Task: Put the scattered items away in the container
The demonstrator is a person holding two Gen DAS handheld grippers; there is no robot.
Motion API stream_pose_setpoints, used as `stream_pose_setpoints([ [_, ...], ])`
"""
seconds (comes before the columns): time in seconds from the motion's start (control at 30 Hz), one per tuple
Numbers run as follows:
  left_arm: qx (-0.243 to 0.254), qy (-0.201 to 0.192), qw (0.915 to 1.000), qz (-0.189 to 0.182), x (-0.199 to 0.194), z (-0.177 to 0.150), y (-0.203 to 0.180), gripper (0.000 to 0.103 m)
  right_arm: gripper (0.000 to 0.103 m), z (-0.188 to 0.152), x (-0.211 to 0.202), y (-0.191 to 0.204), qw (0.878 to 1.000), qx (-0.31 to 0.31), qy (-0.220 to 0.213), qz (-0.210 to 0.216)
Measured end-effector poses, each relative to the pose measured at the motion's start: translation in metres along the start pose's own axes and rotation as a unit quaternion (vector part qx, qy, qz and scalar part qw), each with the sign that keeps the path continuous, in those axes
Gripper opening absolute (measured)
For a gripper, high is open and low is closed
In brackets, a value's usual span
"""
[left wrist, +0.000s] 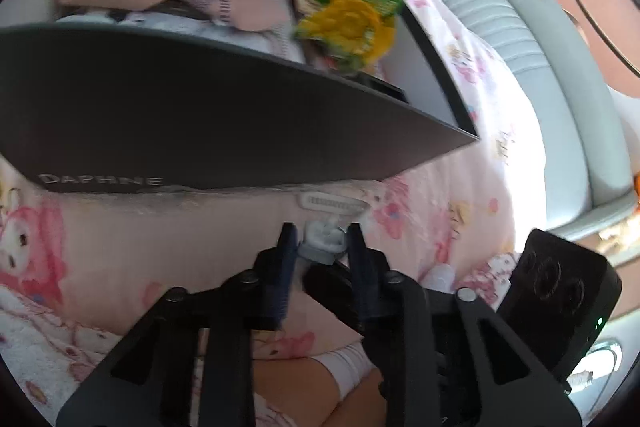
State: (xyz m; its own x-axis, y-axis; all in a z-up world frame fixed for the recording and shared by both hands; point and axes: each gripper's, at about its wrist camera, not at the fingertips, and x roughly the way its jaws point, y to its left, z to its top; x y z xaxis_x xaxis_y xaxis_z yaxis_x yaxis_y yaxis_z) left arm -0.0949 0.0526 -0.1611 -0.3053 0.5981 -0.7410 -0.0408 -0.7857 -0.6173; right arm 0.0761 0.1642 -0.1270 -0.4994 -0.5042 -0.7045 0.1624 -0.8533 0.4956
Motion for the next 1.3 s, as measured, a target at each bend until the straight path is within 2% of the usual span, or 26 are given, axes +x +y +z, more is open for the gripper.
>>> stream_pose_setpoints([
  [0.1, 0.002, -0.007, 1.0, 0.006, 0.004, 0.002, -0.005, 0.022, 0.004, 0.003, -0.002, -0.002, 1.0, 0.008, 0.003, 0.002],
  [0.17, 0.015, -0.02, 0.9989, 0.04, 0.006, 0.003, -0.011, 0.022, 0.004, 0.006, -0.002, -0.003, 1.0, 0.012, -0.002, -0.003],
  [0.27, 0.005, -0.024, 0.9981, 0.057, 0.009, -0.004, -0.014, 0.022, 0.004, 0.011, -0.005, -0.01, 0.999, 0.024, -0.008, -0.023],
  [0.37, -0.002, -0.026, 0.9975, 0.066, 0.019, -0.002, -0.021, 0.022, 0.004, 0.017, -0.003, -0.031, 0.996, 0.077, -0.005, -0.032],
  [0.5, -0.002, -0.026, 0.9962, 0.083, 0.019, -0.005, -0.02, 0.022, 0.009, 0.022, 0.004, -0.06, 0.986, 0.165, 0.009, -0.038],
  [0.6, -0.004, -0.021, 0.9952, 0.095, 0.019, -0.01, -0.019, 0.022, 0.03, 0.025, 0.007, -0.07, 0.978, 0.202, 0.008, -0.052],
  [0.63, -0.004, -0.018, 0.9946, 0.102, 0.021, -0.01, -0.019, 0.022, 0.044, 0.026, 0.008, -0.073, 0.976, 0.212, 0.004, -0.053],
  [0.67, -0.003, -0.014, 0.9943, 0.106, 0.023, -0.01, -0.019, 0.022, 0.052, 0.028, 0.01, -0.077, 0.973, 0.224, 0.003, -0.062],
  [0.73, -0.005, -0.005, 0.9935, 0.114, 0.028, -0.009, -0.019, 0.022, 0.053, 0.031, 0.017, -0.083, 0.967, 0.244, 0.004, -0.068],
  [0.77, -0.005, -0.001, 0.9932, 0.116, 0.03, -0.01, -0.019, 0.022, 0.053, 0.034, 0.027, -0.087, 0.965, 0.255, 0.012, -0.058],
  [0.83, -0.002, 0.008, 0.9918, 0.127, 0.035, -0.01, -0.019, 0.026, 0.053, 0.039, 0.043, -0.091, 0.962, 0.267, 0.035, -0.035],
  [0.9, -0.003, 0.021, 0.9899, 0.14, 0.042, -0.009, -0.019, 0.034, 0.053, 0.045, 0.052, -0.091, 0.965, 0.262, 0.028, -0.016],
  [1.07, -0.002, 0.055, 0.9863, 0.155, 0.056, -0.008, -0.017, 0.041, 0.051, 0.055, 0.065, -0.092, 0.966, 0.258, 0.017, -0.013],
  [1.1, -0.001, 0.058, 0.9865, 0.153, 0.056, -0.008, -0.018, 0.046, 0.047, 0.057, 0.067, -0.09, 0.968, 0.25, 0.018, -0.015],
  [1.17, 0.006, 0.061, 0.9882, 0.14, 0.055, -0.01, -0.02, 0.051, 0.021, 0.062, 0.072, -0.084, 0.973, 0.231, 0.025, -0.014],
  [1.3, 0.022, 0.059, 0.9879, 0.142, 0.053, -0.015, -0.022, 0.05, 0.01, 0.069, 0.08, -0.077, 0.977, 0.214, 0.025, -0.006],
])
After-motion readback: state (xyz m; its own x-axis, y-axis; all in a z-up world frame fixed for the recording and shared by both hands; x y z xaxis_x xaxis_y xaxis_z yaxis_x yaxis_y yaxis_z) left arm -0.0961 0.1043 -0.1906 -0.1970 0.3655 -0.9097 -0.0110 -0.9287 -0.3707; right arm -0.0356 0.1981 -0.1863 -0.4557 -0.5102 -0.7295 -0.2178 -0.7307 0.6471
